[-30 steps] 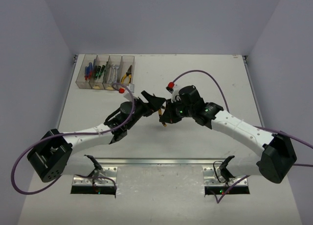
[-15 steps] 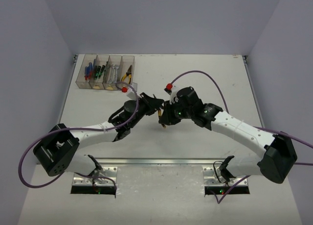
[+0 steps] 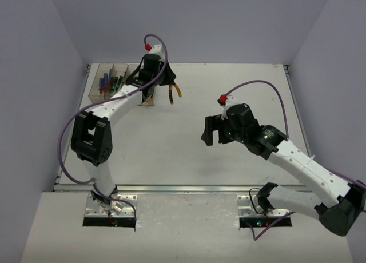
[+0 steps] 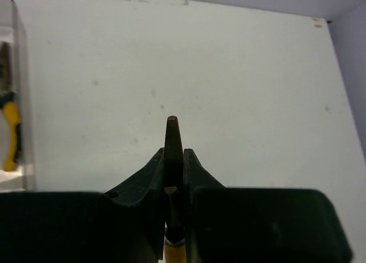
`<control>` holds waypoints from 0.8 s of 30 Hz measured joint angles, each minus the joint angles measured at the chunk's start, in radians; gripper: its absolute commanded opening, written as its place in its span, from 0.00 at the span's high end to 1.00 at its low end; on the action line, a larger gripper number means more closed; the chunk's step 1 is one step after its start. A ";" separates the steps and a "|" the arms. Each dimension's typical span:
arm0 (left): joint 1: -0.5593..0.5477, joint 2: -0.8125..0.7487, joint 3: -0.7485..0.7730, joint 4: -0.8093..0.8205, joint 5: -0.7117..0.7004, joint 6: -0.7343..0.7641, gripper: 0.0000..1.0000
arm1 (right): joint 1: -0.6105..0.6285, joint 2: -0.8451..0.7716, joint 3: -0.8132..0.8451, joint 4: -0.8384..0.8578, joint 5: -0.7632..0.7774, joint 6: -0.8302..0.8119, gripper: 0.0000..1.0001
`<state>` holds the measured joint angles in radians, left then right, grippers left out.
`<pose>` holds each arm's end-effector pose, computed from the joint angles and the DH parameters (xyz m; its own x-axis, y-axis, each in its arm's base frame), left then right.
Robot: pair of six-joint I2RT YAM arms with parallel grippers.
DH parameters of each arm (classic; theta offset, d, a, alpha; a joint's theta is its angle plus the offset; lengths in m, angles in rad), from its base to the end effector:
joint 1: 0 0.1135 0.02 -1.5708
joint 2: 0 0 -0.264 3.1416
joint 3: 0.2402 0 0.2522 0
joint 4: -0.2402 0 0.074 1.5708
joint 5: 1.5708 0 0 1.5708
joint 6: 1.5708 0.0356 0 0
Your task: Sort the tools into containers
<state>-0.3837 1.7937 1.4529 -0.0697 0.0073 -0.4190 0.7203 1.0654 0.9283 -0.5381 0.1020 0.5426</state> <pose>0.3984 -0.1611 0.3019 -0.4929 -0.2398 -0.8364 0.1971 0.9055 -0.3757 0.1741 0.1480 0.3021 -0.7103 0.0601 -0.7013 -0.2682 0.8981 0.3486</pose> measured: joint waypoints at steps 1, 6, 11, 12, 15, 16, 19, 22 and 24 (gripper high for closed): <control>0.034 0.043 0.075 -0.054 -0.012 0.030 1.00 | -0.004 -0.022 0.000 -0.021 0.018 -0.005 0.01; 0.184 0.251 0.386 -0.254 -0.064 0.154 1.00 | -0.006 -0.089 -0.002 -0.080 0.051 -0.030 0.01; 0.270 0.454 0.684 -0.399 -0.118 0.291 1.00 | -0.006 -0.099 -0.038 -0.098 0.052 -0.051 0.01; 0.276 0.474 0.708 -0.410 -0.122 0.316 1.00 | -0.006 -0.099 -0.047 -0.103 0.051 -0.053 0.01; 0.274 0.506 0.734 -0.442 -0.123 0.389 1.00 | -0.006 -0.099 -0.066 -0.109 0.035 -0.053 0.01; 0.270 0.518 0.742 -0.449 -0.123 0.410 1.00 | -0.006 -0.099 -0.072 -0.105 0.026 -0.053 0.01; 0.260 0.553 0.752 -0.452 -0.118 0.452 1.00 | -0.006 -0.099 -0.092 -0.088 0.006 -0.053 0.01; 0.253 0.589 0.753 -0.457 -0.109 0.475 1.00 | -0.006 -0.100 -0.113 -0.075 -0.016 -0.053 0.01; 0.250 0.618 0.754 -0.456 -0.096 0.480 0.87 | -0.006 -0.100 -0.120 -0.068 -0.030 -0.052 0.01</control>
<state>-0.1336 2.4112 2.2074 -0.5255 -0.0891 0.0611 0.7147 0.9657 0.8080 -0.6062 0.0722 0.4904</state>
